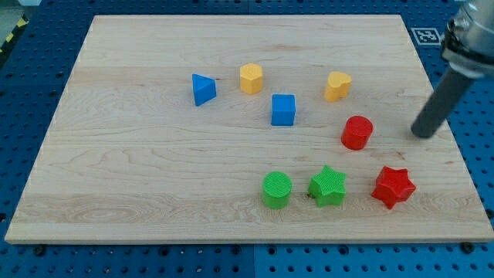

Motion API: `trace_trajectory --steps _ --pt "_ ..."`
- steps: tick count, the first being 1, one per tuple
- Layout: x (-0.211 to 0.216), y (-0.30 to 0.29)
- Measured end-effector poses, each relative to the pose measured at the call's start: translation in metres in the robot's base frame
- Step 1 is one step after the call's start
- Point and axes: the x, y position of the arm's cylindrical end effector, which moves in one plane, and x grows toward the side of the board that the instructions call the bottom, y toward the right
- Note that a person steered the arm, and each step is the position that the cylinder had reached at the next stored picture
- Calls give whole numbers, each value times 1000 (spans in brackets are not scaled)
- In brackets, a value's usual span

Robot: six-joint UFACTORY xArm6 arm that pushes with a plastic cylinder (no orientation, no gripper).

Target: Slide the yellow heart towards red circle

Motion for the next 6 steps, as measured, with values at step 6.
trace_trajectory --steps 6 --pt "-93 -117"
